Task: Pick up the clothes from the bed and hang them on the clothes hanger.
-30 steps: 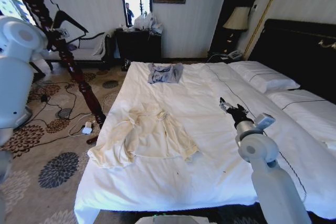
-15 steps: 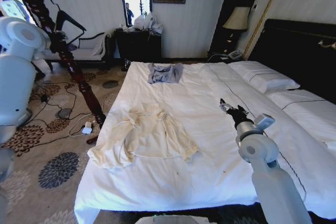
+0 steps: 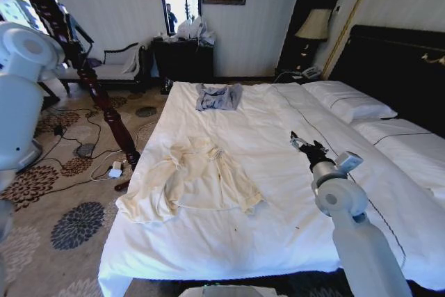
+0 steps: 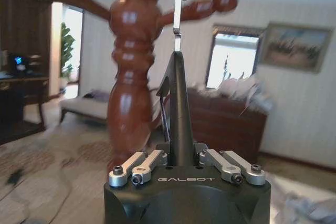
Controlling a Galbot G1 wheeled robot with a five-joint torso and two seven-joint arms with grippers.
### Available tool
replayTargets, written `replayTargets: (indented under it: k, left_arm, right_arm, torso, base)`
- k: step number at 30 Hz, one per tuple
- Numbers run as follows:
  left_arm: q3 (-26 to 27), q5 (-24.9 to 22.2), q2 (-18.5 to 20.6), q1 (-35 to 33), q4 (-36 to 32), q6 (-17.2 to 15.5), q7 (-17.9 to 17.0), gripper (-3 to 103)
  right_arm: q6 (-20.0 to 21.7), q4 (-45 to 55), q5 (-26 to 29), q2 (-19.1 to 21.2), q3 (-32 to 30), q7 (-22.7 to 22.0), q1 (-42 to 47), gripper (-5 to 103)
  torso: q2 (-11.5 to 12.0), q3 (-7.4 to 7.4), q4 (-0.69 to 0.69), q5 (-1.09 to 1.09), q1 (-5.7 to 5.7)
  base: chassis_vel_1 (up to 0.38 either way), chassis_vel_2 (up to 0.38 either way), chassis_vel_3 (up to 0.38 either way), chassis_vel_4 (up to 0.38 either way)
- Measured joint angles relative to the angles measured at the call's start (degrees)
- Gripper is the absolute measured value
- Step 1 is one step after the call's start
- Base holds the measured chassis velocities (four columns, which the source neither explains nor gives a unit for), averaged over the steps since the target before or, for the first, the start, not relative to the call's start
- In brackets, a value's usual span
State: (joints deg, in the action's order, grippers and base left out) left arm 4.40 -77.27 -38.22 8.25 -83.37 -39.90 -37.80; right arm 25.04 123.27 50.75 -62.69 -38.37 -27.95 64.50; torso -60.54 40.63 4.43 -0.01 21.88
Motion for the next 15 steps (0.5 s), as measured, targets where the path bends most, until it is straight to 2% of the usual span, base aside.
replayTargets:
  k: [1, 5, 6, 9, 11, 13, 15]
  left_arm:
    - [0.0, 0.0, 0.0, 0.0, 0.0, 0.0, 0.0, 20]
    - [0.7, 0.3, 0.4, -0.1, -2.0, 4.2, 6.1, 20]
    - [0.7, 0.3, 0.4, -0.1, -2.0, 4.2, 6.1, 20]
    - [1.8, -0.5, 1.0, -1.4, -5.0, 5.9, 9.6, 20]
    - [3.0, -1.9, 1.6, -3.5, -7.8, 6.4, 10.5, 20]
    - [3.6, -2.6, 1.8, -5.1, -9.4, 6.3, 10.6, 20]
    - [5.4, -3.4, 2.2, -9.9, -12.9, 6.4, 10.6, 20]
  right_arm:
    - [0.0, 0.0, 0.0, 0.0, 0.0, 0.0, 0.0, 100]
    - [0.0, 0.0, 0.0, 0.0, -0.1, -0.1, 0.1, 100]
    - [0.0, 0.0, 0.0, 0.0, -0.1, -0.1, 0.1, 100]
    - [-0.1, -0.2, 0.0, 0.0, 0.1, -0.2, 0.0, 100]
    - [-0.2, -0.5, -0.1, 0.1, 0.3, -0.2, 0.1, 100]
    - [-0.3, -0.7, -0.2, 0.3, 0.4, -0.2, 0.2, 100]
    - [-0.4, -1.0, -0.6, 0.5, 0.6, -0.3, 0.3, 100]
  torso:
    - [0.0, 0.00, 0.00, 0.00, 0.00]
    - [0.0, 0.00, 0.01, 0.00, 0.00]
    - [0.0, 0.00, 0.01, 0.00, 0.00]
    - [0.0, 0.00, 0.03, -0.01, 0.01]
    - [0.0, -0.01, 0.01, 0.06, -0.02]
    - [0.0, -0.01, 0.02, 0.04, -0.02]
    - [0.0, -0.01, 0.03, 0.02, -0.02]
  base:
    - [0.000, 0.000, 0.000, 0.000]
    - [0.000, 0.000, 0.000, 0.000]
    - [0.000, 0.000, 0.000, 0.000]
    - [0.000, 0.000, 0.000, 0.000]
    - [0.000, 0.000, 0.000, 0.000]
    - [0.000, 0.000, 0.000, 0.000]
    - [0.000, 0.000, 0.000, 0.000]
